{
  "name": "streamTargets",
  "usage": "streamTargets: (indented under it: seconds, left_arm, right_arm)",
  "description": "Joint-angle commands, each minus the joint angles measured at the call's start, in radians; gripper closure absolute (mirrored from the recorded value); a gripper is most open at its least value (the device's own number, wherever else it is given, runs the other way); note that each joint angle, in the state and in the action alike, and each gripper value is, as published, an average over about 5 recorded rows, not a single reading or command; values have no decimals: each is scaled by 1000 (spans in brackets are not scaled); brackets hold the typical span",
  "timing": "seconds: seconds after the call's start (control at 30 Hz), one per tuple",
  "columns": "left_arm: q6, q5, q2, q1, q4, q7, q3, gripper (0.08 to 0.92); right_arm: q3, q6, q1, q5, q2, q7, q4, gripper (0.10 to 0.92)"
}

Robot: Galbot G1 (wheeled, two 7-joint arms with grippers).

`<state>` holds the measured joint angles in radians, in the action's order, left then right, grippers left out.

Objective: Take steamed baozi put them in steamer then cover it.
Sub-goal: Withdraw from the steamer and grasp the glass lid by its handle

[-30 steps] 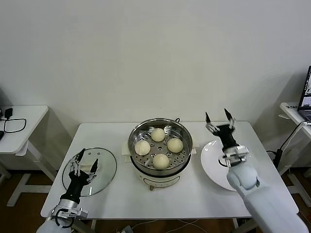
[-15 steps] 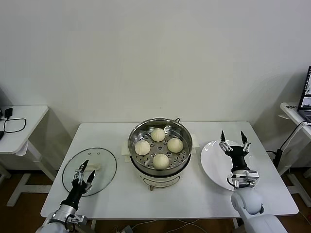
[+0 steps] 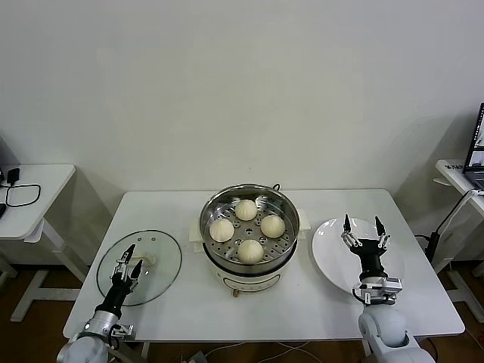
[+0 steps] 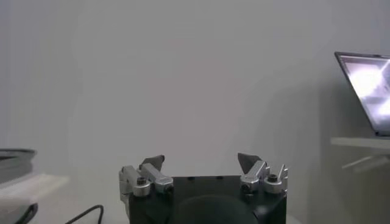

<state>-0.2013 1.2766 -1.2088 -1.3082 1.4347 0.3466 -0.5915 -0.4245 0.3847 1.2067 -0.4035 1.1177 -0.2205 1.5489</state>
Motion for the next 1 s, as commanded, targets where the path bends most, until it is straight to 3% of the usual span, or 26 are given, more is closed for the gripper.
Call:
streamTargets:
  seconds: [0.03,0.63,1.0]
  left_arm:
    - [34,44,-9,65,-60,20,7,177]
    - [68,57,-15,112,-104,-2,27,185]
    - [48,41,-22,110,-111,-12,31,476]
  right_arm:
    - [-17,5,28,11,14,7,2,203]
    - [-39,16,52,31,21,19,6,203]
    - [-39,14,52,34,20,16,25,203]
